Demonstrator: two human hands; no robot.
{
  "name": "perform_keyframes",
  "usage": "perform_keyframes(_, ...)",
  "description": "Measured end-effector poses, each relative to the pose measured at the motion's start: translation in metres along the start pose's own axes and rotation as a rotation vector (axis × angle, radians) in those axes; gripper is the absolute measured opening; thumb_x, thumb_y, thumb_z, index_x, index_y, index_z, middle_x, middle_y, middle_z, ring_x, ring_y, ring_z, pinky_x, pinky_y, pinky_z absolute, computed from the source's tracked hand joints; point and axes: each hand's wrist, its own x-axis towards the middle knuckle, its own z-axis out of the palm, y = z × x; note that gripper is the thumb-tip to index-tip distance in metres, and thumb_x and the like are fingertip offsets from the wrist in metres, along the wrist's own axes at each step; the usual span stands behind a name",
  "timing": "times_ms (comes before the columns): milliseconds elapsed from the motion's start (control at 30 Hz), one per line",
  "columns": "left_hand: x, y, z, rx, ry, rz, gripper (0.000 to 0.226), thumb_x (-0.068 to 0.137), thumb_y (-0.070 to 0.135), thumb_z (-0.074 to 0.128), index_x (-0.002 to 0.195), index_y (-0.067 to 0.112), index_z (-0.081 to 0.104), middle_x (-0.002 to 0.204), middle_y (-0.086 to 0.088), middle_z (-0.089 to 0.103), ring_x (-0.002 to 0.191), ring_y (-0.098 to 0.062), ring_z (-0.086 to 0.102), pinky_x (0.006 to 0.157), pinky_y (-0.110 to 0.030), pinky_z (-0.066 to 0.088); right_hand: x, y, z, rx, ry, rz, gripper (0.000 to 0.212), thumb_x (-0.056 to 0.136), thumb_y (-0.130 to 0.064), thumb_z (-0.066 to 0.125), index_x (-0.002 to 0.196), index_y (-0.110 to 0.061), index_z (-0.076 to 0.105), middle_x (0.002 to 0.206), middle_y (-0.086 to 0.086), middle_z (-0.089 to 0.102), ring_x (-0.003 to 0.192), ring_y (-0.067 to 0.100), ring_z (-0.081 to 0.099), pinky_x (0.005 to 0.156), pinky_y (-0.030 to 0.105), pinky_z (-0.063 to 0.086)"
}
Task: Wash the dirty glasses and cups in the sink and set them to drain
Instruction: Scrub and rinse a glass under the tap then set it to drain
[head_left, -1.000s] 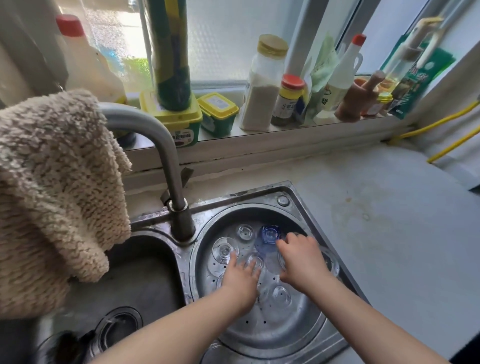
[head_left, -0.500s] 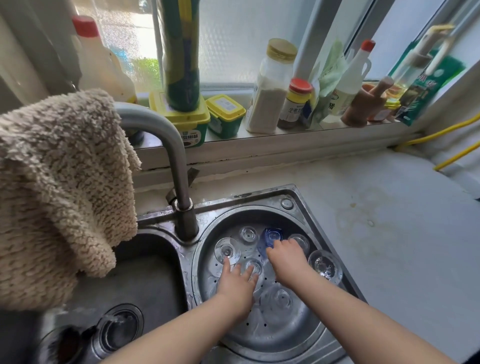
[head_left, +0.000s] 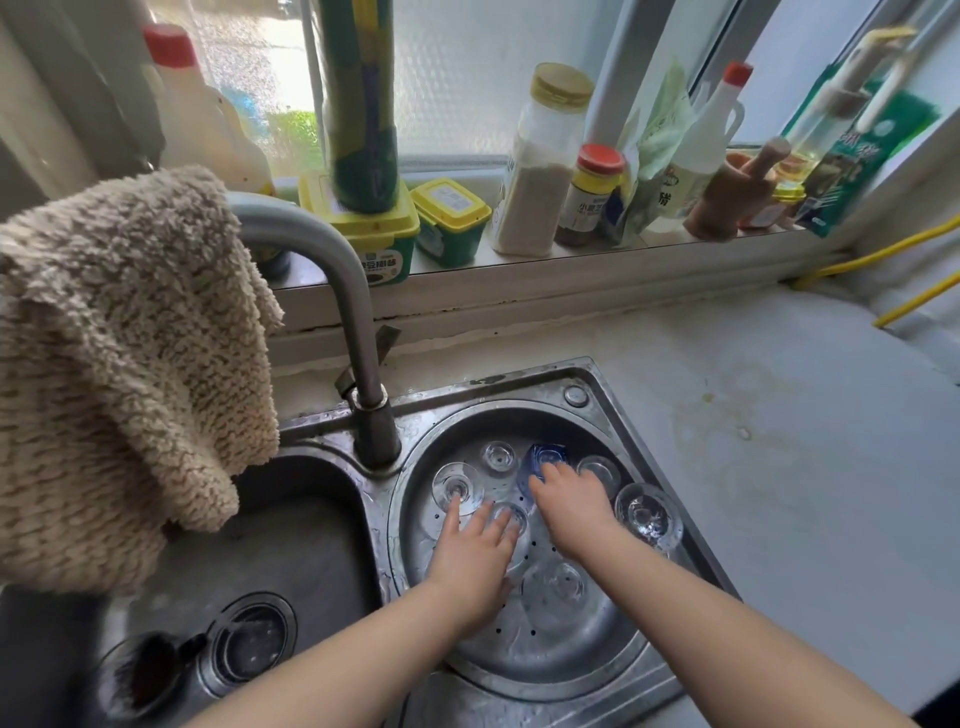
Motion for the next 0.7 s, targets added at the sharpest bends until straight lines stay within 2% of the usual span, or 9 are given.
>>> perform_keyframes(33, -0.006, -0.002, -0.002, 0.006, 0.022, 0.007, 0.064, 0.102, 0.040, 0.032, 0.153, 0.013, 0.004, 0.162, -0.005, -0.001, 0.149, -0.024, -0.007, 0.113, -0.056, -0.014, -0.006, -0.002, -0.001, 0.025, 0.113, -0.020, 0.050, 0.081, -0.016, 0.066, 0.127, -0.011, 0.048, 0.132, 0.011, 0.045, 0.126, 0.028, 0.042, 0.094, 0.038, 0.041)
perform_keyframes(100, -0.021, -0.010, 0.002, 0.016, 0.064, 0.008, 0.065, 0.100, 0.040, 0.035, 0.153, 0.013, 0.008, 0.162, -0.004, 0.000, 0.149, -0.023, -0.004, 0.116, -0.056, -0.011, -0.021, -0.010, 0.001, 0.113, 0.306, -0.059, 0.037, 0.059, -0.023, 0.081, 0.092, -0.015, 0.064, 0.098, 0.005, 0.061, 0.092, 0.024, 0.061, 0.069, 0.031, 0.049)
perform_keyframes(167, -0.044, -0.020, 0.008, -0.001, 0.158, 0.000, 0.065, 0.093, 0.042, 0.048, 0.149, 0.014, 0.030, 0.158, -0.003, 0.021, 0.147, -0.021, 0.019, 0.117, -0.056, 0.003, -0.041, -0.025, 0.006, 0.247, 0.448, -0.106, 0.022, 0.057, -0.030, 0.076, 0.070, -0.020, 0.061, 0.075, -0.003, 0.058, 0.068, 0.019, 0.060, 0.054, 0.026, 0.045)
perform_keyframes(267, -0.082, -0.031, 0.019, -0.102, 0.247, -0.059, 0.052, 0.073, 0.044, 0.048, 0.113, 0.020, 0.071, 0.125, 0.000, 0.065, 0.116, -0.017, 0.061, 0.102, -0.049, 0.040, -0.063, -0.054, 0.011, 0.391, 0.528, -0.163, 0.015, 0.072, -0.035, 0.051, 0.070, -0.023, 0.060, 0.073, -0.007, 0.057, 0.066, 0.016, 0.059, 0.052, 0.025, 0.043)
perform_keyframes(333, -0.107, -0.039, 0.027, -0.150, 0.270, -0.135, 0.050, 0.069, 0.044, 0.046, 0.104, 0.022, 0.074, 0.117, 0.002, 0.069, 0.108, -0.016, 0.066, 0.094, -0.043, 0.050, -0.069, -0.077, 0.006, 0.449, 0.557, -0.221, 0.014, 0.074, -0.034, 0.051, 0.070, -0.023, 0.058, 0.073, -0.007, 0.057, 0.066, 0.017, 0.058, 0.053, 0.026, 0.043)
perform_keyframes(467, -0.160, -0.058, 0.056, -0.239, 0.204, -0.397, 0.057, 0.046, 0.048, 0.082, 0.097, 0.024, 0.076, 0.112, -0.002, 0.071, 0.100, -0.017, 0.069, 0.078, -0.041, 0.056, -0.070, -0.134, -0.018, 0.493, 0.507, -0.368, 0.016, 0.075, -0.035, 0.049, 0.069, -0.023, 0.058, 0.073, -0.007, 0.056, 0.066, 0.016, 0.056, 0.055, 0.025, 0.042)
perform_keyframes(533, -0.189, -0.067, 0.068, -0.309, 0.114, -0.561, 0.057, 0.056, 0.051, 0.077, 0.107, 0.024, 0.073, 0.125, -0.006, 0.065, 0.112, -0.021, 0.064, 0.087, -0.044, 0.051, -0.065, -0.169, -0.026, 0.487, 0.437, -0.466, 0.020, 0.077, -0.035, 0.047, 0.074, -0.022, 0.061, 0.078, -0.005, 0.058, 0.069, 0.017, 0.059, 0.056, 0.026, 0.045)
perform_keyframes(600, -0.216, -0.077, 0.084, -0.389, 0.059, -0.706, 0.057, 0.085, 0.048, 0.055, 0.137, 0.025, 0.050, 0.154, -0.008, 0.033, 0.140, -0.024, 0.034, 0.109, -0.046, 0.030, -0.058, -0.206, -0.033, 0.459, 0.308, -0.549, 0.028, 0.084, -0.034, 0.044, 0.096, -0.018, 0.065, 0.096, 0.000, 0.062, 0.086, 0.023, 0.060, 0.069, 0.034, 0.050)
perform_keyframes(700, -0.253, -0.095, 0.110, -0.478, 0.022, -0.871, 0.058, 0.097, 0.047, 0.038, 0.150, 0.029, 0.021, 0.162, -0.002, 0.005, 0.149, -0.020, 0.004, 0.118, -0.043, 0.008, -0.042, -0.260, -0.033, 0.457, 0.154, -0.576, 0.032, 0.090, -0.032, 0.047, 0.113, -0.015, 0.059, 0.114, 0.005, 0.059, 0.102, 0.029, 0.057, 0.081, 0.037, 0.047)
